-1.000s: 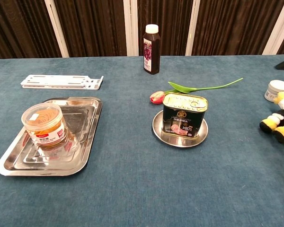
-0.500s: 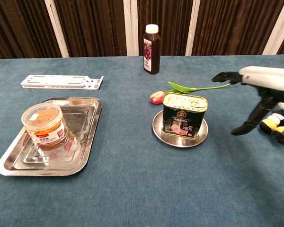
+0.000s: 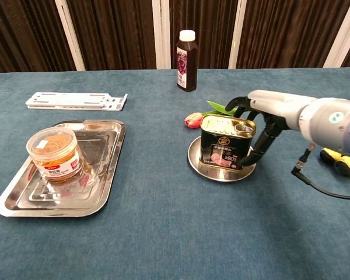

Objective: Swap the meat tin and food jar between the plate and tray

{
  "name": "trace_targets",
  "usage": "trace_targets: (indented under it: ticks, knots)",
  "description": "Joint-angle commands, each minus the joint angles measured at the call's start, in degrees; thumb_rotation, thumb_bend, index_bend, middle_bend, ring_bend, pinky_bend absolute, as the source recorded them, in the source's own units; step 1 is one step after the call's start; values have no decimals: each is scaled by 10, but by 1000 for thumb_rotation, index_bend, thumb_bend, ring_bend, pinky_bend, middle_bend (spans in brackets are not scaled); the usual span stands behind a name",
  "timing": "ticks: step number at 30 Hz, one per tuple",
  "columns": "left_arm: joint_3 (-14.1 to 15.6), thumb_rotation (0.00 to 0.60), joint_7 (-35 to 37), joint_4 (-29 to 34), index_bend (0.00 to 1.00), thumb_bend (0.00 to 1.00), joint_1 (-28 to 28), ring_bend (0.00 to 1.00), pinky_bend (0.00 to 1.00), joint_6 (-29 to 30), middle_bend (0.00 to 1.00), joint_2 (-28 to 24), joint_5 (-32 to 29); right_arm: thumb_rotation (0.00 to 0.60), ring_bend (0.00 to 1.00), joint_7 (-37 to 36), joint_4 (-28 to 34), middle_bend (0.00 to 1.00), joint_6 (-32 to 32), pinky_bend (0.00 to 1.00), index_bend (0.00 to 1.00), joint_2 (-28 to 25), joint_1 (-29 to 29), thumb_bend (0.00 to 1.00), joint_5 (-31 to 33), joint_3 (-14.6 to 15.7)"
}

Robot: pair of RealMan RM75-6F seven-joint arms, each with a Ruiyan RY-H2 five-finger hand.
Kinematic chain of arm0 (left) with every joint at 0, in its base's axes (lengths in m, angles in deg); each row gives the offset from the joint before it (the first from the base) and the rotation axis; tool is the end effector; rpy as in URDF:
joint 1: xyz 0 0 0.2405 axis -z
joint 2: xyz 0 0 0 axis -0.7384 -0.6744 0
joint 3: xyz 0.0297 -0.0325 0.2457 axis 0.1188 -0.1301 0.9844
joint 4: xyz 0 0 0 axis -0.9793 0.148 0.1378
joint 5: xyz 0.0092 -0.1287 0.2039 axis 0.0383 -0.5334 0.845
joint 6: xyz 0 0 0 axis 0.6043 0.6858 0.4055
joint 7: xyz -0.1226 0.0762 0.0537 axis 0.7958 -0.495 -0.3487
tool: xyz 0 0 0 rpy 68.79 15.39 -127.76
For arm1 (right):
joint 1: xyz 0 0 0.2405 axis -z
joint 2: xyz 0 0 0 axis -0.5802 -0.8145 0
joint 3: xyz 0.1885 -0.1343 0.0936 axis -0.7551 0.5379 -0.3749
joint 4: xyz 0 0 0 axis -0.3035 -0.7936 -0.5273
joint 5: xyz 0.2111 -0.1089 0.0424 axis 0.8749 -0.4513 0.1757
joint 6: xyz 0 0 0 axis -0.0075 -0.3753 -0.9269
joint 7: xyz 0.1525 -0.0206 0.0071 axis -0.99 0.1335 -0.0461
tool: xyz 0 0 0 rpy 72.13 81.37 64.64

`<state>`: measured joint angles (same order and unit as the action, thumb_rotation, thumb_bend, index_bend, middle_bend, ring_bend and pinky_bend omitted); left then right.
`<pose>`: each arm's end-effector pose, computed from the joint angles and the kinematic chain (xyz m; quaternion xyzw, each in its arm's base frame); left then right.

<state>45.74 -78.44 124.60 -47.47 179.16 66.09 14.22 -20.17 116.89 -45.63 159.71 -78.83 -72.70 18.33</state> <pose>-0.3265 0.1752 0.1850 -0.5112 -0.4043 -0.3875 0.6520 -0.0942 -0.3195 -0.0535 0.6664 -0.5079 0.3259 0.4379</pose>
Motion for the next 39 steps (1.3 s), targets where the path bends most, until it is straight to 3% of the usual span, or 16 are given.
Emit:
trace_targets:
  ticks: [1,10,18,25,29,39]
  knots:
    - [0,600,2,0,167,165,0,0,0,-1,0,-1,-1,600,286,4,-17,290,-19,0,268,24,-14,0,11,-9]
    - [-5,600,8,1,166,165,-2,0,0,-2,0,-4,-12,600,382,-3,-62,400,-46,2,444,65,-31,4,15,-24]
    - [-5,600,4,5,169,165,-1,0,0,-7,0,-5,-15,600,404,-6,-94,424,-43,3,481,80,-37,107,22,-27]
    - [-4,600,5,7,180,165,-2,0,0,-7,0,-6,-13,600,476,-14,-102,494,-36,31,548,85,-37,308,12,-22]
    - [-3,600,9,7,186,165,-2,0,0,-9,0,-7,-12,600,516,-24,-104,535,-31,46,582,87,-36,374,3,-21]
    - [-5,600,12,7,197,165,-3,0,0,-10,0,-8,-16,600,541,-50,-98,561,-13,49,600,89,-42,398,-24,-29]
